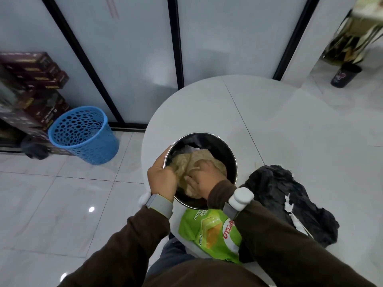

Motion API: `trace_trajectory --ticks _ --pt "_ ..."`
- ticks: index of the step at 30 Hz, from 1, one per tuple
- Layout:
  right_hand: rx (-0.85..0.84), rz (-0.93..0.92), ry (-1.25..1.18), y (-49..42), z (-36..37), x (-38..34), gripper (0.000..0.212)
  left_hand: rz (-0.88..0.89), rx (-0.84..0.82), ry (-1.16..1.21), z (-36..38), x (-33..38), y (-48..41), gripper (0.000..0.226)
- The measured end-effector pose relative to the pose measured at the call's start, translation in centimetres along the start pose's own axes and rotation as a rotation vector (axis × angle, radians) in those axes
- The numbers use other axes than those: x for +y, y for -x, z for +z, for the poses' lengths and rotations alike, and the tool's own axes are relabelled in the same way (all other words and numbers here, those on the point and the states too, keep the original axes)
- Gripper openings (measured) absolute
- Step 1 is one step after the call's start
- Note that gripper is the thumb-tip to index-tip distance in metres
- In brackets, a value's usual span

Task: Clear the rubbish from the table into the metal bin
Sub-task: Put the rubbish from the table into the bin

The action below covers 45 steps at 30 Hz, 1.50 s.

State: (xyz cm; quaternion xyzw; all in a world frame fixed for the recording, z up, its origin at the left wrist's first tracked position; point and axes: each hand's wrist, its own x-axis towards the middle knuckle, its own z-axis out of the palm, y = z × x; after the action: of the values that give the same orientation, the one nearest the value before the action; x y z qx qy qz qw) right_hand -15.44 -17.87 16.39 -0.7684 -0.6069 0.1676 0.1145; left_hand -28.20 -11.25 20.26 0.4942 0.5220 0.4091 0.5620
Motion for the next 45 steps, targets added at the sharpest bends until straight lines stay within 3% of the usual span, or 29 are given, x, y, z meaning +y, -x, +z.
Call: trace_trajectory --ticks 2,3,6,10,15,19,23,25,27,29,31,36,39,42,45 --pt "0.184 0.03 0.135 -0.3 -0.7 -0.2 0.043 0.0 0.008 0.001 -0.4 0.0 -0.1 0.076" --pt "0.207 0.091 0.162 -0.3 -1.0 -0.4 0.054 0.005 0.009 -0.001 -0.5 0.0 -0.2 0.076" --pt "0.07 0.281 0.048 -0.8 -0.8 -1.1 0.09 0.052 0.009 -0.022 -0.6 0.3 -0.3 0.079" --pt "-0.018 0.296 -0.039 -1.4 -0.4 -1.5 0.098 0.078 0.007 -0.013 -0.4 1.0 -0.2 0.076" --pt "-0.178 0.308 -0.061 -2.5 0.1 -2.2 0.082 0.115 -0.033 -0.016 -0.2 1.1 0.1 0.064" --pt "-0.254 0.308 -0.081 -3.2 0.4 -2.3 0.085 0.103 -0.051 0.01 -0.3 1.3 0.1 0.065" --pt "-0.201 0.308 0.032 -4.5 1.3 -2.2 0.081 0.111 -0.036 0.0 -0.8 2.0 0.3 0.068" --pt "-0.141 0.326 0.057 -5.8 2.7 -2.0 0.064 0.129 -0.074 -0.015 -0.7 2.4 0.6 0.065" --pt "0.023 0.434 0.101 -6.8 3.6 -1.9 0.051 0.151 -0.103 -0.038 -0.4 2.6 0.9 0.065" --pt "0.122 0.589 -0.202 -9.3 7.3 1.6 0.044 0.167 -0.102 -0.058 -0.3 2.6 1.0 0.066" --pt "0.266 0.575 -0.285 -10.4 9.5 3.4 0.028 0.166 -0.085 -0.065 -0.5 2.4 0.7 0.064" --pt "0.246 0.414 -0.323 -11.0 11.0 2.1 0.034 0.144 -0.08 -0.068 -1.4 1.7 0.0 0.06" --pt "0.273 0.444 -0.248 -10.9 9.6 0.7 0.026 0.174 -0.085 -0.065 -1.7 2.4 -0.3 0.064" --pt "0.02 0.48 -0.065 -9.5 5.9 -1.6 0.055 0.19 -0.061 -0.066 -1.3 3.1 -0.7 0.068" --pt "-0.08 0.358 -0.099 -8.8 4.0 -0.9 0.073 0.191 -0.069 -0.067 -0.5 2.7 -1.2 0.068"
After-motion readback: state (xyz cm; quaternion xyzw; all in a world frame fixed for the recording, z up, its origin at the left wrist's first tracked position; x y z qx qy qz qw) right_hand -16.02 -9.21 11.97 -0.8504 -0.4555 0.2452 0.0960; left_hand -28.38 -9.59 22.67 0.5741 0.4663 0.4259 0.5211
